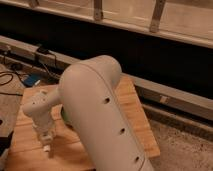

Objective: Place the bottle in the ceramic bowl

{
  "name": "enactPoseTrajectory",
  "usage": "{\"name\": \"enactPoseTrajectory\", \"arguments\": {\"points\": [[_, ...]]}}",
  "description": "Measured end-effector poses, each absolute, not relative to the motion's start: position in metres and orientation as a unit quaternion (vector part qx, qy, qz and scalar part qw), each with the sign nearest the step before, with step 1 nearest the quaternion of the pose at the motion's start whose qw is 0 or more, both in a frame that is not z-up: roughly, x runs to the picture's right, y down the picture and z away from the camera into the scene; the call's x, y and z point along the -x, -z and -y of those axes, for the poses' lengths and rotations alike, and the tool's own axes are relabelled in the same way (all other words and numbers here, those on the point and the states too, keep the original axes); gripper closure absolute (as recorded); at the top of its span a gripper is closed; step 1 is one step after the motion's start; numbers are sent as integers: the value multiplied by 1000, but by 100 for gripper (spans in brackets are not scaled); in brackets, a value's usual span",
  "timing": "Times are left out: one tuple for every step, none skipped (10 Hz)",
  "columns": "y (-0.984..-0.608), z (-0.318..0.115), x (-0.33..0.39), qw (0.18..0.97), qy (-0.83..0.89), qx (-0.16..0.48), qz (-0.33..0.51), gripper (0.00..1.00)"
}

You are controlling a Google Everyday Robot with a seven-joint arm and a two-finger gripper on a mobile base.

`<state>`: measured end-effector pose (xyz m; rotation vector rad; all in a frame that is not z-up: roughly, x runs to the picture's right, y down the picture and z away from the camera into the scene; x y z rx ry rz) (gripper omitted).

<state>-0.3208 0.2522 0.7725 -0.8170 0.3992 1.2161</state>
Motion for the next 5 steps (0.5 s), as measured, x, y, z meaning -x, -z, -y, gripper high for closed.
{"name": "enactPoseTrajectory", "arguments": {"points": [[-768, -250, 320, 728, -552, 367, -175, 97], [-759, -244, 319, 730, -554, 364, -166, 97], [-752, -237, 316, 732, -556, 361, -158, 97], [-743, -227, 313, 735, -559, 356, -148, 97], [-731, -216, 312, 739, -560, 349, -138, 97]]}}
